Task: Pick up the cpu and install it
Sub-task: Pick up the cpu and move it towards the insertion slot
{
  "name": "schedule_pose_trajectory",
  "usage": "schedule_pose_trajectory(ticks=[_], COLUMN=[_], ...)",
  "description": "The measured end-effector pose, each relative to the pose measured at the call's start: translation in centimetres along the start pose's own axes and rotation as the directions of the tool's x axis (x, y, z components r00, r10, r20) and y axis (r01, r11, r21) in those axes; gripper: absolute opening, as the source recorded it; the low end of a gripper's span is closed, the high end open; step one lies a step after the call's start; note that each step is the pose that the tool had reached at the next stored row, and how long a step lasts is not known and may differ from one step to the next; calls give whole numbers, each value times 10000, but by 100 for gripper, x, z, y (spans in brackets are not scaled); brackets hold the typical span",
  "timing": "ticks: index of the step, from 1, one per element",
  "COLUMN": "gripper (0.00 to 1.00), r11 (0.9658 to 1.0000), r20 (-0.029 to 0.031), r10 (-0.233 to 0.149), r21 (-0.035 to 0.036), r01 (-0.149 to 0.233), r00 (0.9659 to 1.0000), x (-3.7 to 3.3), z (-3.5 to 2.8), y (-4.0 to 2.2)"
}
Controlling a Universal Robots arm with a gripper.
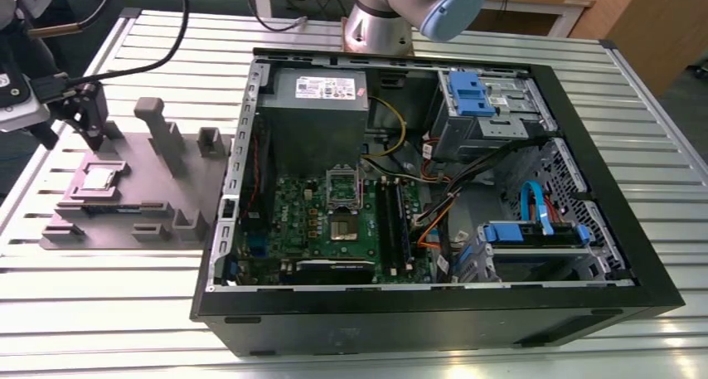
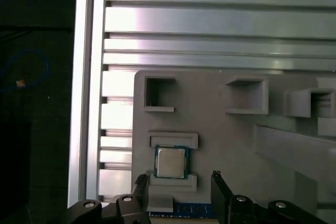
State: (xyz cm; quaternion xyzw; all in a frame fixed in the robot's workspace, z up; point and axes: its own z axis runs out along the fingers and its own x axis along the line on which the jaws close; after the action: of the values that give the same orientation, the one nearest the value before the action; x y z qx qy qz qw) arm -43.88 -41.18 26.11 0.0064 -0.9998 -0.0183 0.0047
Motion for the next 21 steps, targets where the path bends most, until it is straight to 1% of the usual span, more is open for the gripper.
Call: schedule_pose_trajectory(ticks=[2,9,21], gripper=[59,59,59], r11=[10000,10000,10000], r20=[0,0,1], r10=[0,-1,-8], r21=[-1,-2,-4], r01=[0,1,8], r00=[10000,10000,10000], x=[1,38,43], z=[35,163,382], y=[-1,-4,-6])
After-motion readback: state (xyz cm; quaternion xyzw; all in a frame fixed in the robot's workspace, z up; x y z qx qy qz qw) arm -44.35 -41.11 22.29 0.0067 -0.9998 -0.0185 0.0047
